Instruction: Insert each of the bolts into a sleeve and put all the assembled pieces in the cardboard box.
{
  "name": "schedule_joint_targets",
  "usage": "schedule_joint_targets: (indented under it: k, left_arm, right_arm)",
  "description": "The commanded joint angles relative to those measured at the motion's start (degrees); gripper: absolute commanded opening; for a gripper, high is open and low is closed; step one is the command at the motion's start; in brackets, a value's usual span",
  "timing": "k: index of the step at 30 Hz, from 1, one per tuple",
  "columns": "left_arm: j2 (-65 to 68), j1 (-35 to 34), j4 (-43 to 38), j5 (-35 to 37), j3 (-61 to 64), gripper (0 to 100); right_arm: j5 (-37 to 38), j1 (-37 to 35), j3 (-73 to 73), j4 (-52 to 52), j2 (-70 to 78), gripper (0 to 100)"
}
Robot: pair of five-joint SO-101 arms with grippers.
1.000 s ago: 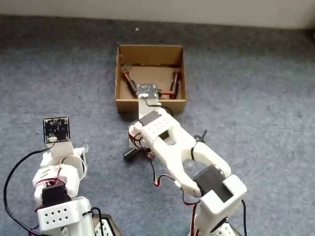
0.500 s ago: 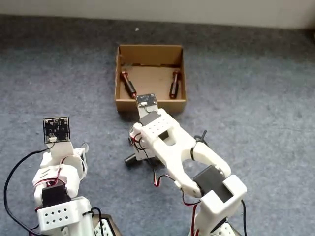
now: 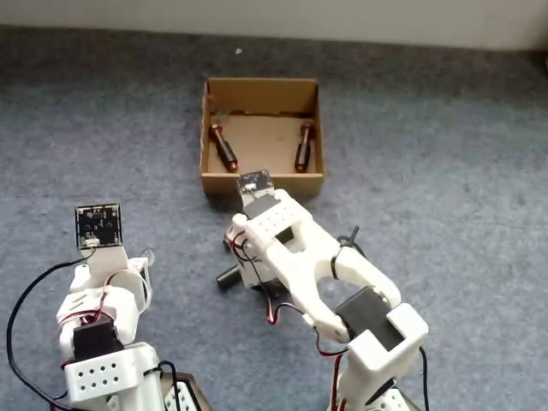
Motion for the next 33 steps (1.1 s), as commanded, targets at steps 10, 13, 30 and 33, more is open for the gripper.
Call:
schedule_joint_targets:
  k: [10,13,30,33]
  left_arm:
    - [-0.1,-0.4,-0.4,-6.0,-1.1,20]
    - [0.0,1.5,1.8,-6.2,-3.1,20]
    - [22.5,25.8,14.3,-25.7,-31.5,20]
    - [34.3,30.6,14.3,-33.7,-37.6,20]
  right_arm:
    - [1.2,8.9,-0.1,7.7,-31.2,0.5]
    - [1.2,15.3,5.3,5.0,-36.7,0.5]
    - [-10.2,48.6,34.6,-30.0,-50.2,0.5]
    - [-10.3,53.6,34.7,-32.5,-50.1,0.5]
